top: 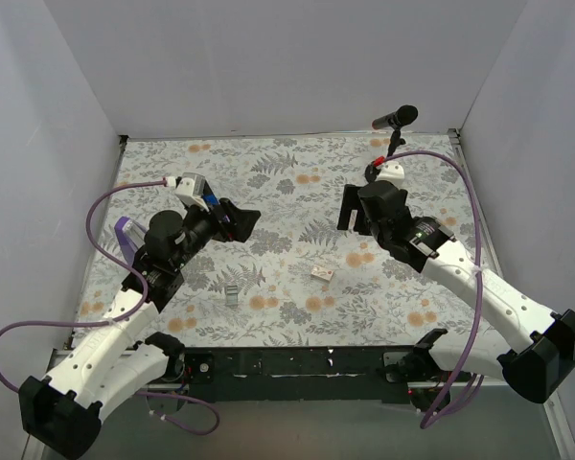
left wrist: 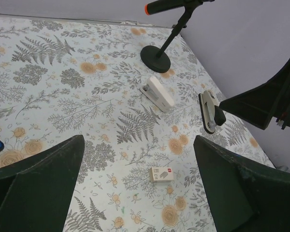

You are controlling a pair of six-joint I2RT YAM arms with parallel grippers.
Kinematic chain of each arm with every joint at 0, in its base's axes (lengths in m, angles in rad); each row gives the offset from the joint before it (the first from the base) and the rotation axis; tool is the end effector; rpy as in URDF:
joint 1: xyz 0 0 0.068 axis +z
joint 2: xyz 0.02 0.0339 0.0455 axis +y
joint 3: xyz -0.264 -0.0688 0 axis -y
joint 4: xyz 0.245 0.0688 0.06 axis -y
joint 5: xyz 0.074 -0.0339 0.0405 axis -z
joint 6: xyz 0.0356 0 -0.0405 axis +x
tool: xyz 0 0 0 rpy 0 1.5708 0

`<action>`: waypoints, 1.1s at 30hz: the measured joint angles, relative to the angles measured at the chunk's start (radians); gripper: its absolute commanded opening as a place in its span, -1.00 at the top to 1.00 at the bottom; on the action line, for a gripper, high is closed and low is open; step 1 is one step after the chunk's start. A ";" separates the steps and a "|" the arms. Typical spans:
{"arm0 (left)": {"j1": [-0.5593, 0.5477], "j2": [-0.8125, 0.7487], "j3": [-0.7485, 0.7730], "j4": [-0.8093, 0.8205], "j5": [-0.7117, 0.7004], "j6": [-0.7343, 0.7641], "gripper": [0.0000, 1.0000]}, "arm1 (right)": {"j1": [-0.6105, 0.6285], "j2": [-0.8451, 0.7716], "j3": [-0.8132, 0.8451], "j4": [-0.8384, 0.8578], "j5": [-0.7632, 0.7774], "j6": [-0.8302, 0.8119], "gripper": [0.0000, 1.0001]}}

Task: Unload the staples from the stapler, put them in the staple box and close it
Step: Pick up the stapler from the center of the board.

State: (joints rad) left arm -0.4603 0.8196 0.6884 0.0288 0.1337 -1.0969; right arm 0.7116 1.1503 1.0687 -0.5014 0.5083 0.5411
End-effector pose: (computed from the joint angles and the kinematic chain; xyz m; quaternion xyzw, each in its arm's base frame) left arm 0.1764 -0.0928 0.3227 -0.1893 0.7175 -0.5048 0.4411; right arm 0.1999 0.1495 0.3365 0.0462 0.8593 0.0896 0.5015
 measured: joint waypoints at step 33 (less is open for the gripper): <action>0.000 0.018 0.007 -0.070 -0.082 0.026 -0.97 | -0.616 0.424 0.013 -0.140 -0.024 0.026 -0.30</action>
State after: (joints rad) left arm -0.4603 0.8375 0.6952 -0.0410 0.0517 -1.0710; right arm 0.0952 1.5745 1.0813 -0.6418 0.4843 0.5671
